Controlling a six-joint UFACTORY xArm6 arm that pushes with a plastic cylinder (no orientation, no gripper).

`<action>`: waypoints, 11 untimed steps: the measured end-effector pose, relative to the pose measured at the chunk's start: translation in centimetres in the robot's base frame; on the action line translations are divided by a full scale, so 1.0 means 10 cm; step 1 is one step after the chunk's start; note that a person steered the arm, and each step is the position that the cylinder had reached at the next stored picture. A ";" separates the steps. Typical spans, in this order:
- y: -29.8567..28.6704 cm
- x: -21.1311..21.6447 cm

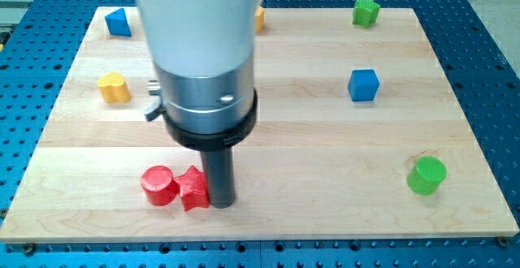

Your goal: Move your arm bottom right to the cube

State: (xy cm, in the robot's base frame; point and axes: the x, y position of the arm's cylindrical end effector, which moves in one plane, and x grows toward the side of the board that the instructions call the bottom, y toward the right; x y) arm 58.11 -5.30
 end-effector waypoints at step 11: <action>0.91 -0.64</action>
